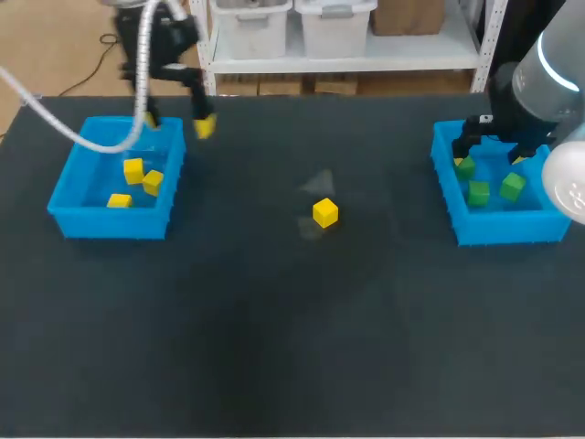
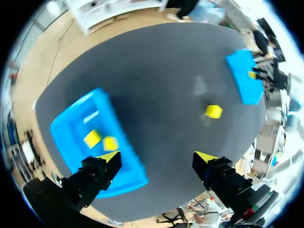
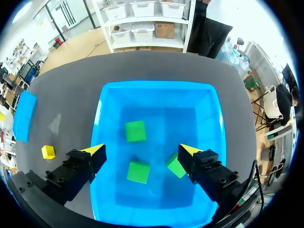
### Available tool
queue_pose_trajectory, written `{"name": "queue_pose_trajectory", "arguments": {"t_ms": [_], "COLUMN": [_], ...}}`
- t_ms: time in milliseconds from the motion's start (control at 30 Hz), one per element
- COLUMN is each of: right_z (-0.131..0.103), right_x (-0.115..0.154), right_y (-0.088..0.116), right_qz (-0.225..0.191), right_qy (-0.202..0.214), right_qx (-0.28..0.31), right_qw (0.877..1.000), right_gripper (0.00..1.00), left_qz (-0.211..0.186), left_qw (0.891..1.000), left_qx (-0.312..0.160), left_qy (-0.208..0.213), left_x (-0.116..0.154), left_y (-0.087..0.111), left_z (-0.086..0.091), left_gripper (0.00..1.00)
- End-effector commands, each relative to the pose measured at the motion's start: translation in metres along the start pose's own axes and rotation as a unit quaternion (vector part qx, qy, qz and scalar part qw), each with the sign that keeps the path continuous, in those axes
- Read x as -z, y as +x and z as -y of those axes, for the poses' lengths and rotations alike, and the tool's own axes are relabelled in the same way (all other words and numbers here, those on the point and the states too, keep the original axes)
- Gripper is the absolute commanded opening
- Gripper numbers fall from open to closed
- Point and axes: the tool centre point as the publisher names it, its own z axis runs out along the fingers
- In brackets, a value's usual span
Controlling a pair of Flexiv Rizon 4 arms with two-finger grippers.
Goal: Put the green cubes in the right bin and the yellow cubes in the left bin.
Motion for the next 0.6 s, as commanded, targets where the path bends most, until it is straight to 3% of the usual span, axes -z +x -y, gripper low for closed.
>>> {"name": "queue_pose_trajectory", "arguments": {"t_ms": [33,200,367,600], "right_z": [0.000,0.000,0.000,0.000], "right_x": [0.001,0.001,0.001,0.001], "right_y": [0.002,0.002,0.002,0.002], "right_qz": [0.003,0.003,0.003,0.003], "right_qy": [0.002,0.002,0.002,0.002], "right_qx": [-0.001,-0.001,-0.001,-0.001], "right_qw": [1.000,1.000,1.000,1.000], "right_gripper": [1.00,1.00,1.00,1.00], "left_qz": [0.237,0.188,0.137,0.096], "left_qw": [0.964,0.961,0.947,0.929], "left_qx": [-0.118,-0.198,-0.287,-0.357], "left_qy": [0.013,0.046,0.048,0.011], "left_x": [-0.021,-0.044,-0.066,-0.091], "left_y": [-0.009,-0.011,-0.007,-0.006], "left_z": [0.062,0.115,0.157,0.181], "left_gripper": [1.00,1.00,1.00,1.00]}}
